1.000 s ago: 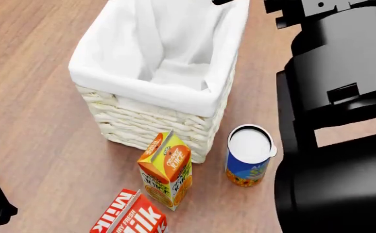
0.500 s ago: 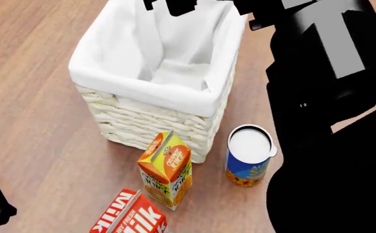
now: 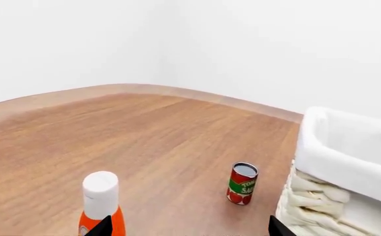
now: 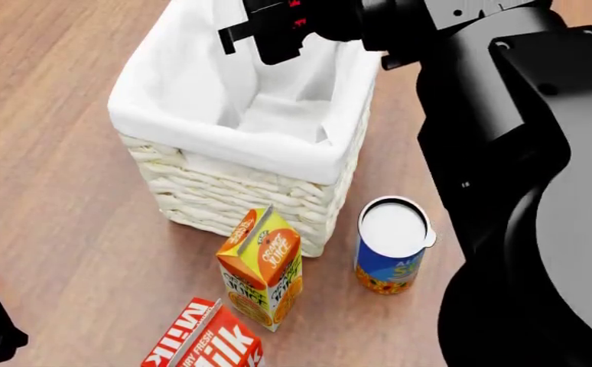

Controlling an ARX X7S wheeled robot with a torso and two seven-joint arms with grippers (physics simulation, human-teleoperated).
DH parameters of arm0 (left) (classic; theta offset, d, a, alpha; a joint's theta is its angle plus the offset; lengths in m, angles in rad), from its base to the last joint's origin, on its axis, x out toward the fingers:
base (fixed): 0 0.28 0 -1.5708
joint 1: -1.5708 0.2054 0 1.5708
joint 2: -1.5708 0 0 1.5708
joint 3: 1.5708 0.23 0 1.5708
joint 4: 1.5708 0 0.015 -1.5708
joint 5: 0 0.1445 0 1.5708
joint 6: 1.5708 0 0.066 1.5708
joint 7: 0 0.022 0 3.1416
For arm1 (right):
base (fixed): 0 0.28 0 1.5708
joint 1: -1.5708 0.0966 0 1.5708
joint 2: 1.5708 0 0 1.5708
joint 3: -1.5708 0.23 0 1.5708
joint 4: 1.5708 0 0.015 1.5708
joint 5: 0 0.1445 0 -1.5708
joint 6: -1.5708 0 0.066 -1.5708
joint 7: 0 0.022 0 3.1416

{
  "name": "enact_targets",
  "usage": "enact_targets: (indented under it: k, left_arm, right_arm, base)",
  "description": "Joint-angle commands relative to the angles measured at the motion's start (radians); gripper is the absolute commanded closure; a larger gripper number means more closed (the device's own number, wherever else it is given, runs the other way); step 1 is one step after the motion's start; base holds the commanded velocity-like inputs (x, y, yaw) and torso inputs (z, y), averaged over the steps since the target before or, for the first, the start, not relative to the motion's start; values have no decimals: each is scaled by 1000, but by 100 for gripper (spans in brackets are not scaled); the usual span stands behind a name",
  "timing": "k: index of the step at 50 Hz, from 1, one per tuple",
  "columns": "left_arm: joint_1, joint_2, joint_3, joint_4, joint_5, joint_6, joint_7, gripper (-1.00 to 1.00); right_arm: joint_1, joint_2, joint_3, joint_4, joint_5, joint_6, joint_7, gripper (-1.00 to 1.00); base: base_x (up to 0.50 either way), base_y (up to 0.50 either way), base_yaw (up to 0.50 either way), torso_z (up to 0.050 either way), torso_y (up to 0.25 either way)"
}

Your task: Pick up the butter and put it in the basket.

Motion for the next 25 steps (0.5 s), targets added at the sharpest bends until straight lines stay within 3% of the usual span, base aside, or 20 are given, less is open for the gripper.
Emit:
enact_targets:
  k: [1, 25]
  left_arm:
    - [5, -3, 6, 16, -2, -8, -9, -100]
    - [24, -12, 19, 38, -4, -18, -20, -100]
  right_arm:
    - [11, 0, -4, -9, 5, 25, -15, 100]
    - [-7, 0, 12, -9, -31, 63, -55, 100]
  base:
    - [0, 0, 0, 0, 0]
    - [0, 0, 0, 0, 1]
